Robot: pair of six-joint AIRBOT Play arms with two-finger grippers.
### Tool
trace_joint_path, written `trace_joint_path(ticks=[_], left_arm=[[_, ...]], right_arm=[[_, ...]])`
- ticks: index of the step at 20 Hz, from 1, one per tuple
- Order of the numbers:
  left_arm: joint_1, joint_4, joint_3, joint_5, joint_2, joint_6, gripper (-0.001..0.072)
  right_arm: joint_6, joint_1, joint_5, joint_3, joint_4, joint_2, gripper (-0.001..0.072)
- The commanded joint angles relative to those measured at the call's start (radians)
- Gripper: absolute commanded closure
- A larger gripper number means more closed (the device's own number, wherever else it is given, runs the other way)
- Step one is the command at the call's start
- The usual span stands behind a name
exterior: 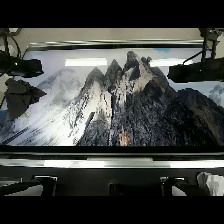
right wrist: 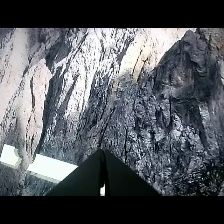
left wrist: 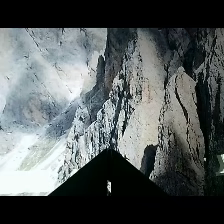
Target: Fold the clothes and pants, and hang the long-sleeved shirts on hangers.
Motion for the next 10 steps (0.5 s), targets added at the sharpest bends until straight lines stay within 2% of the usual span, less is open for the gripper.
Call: trace_joint_path(ticks=[1, 10], left_arm=[[0.001, 0.0, 0.0, 0.0, -0.001, 0.0, 0.0679], [0.001, 0.0, 0.0, 0.0, -0.001, 0.0, 0.0679]], right_arm=[[0.0, 0.001, 0.0, 0.001, 0.0, 0.001, 0.0672], [0.0, 0.001, 0.0, 0.001, 0.0, 0.001, 0.0672]])
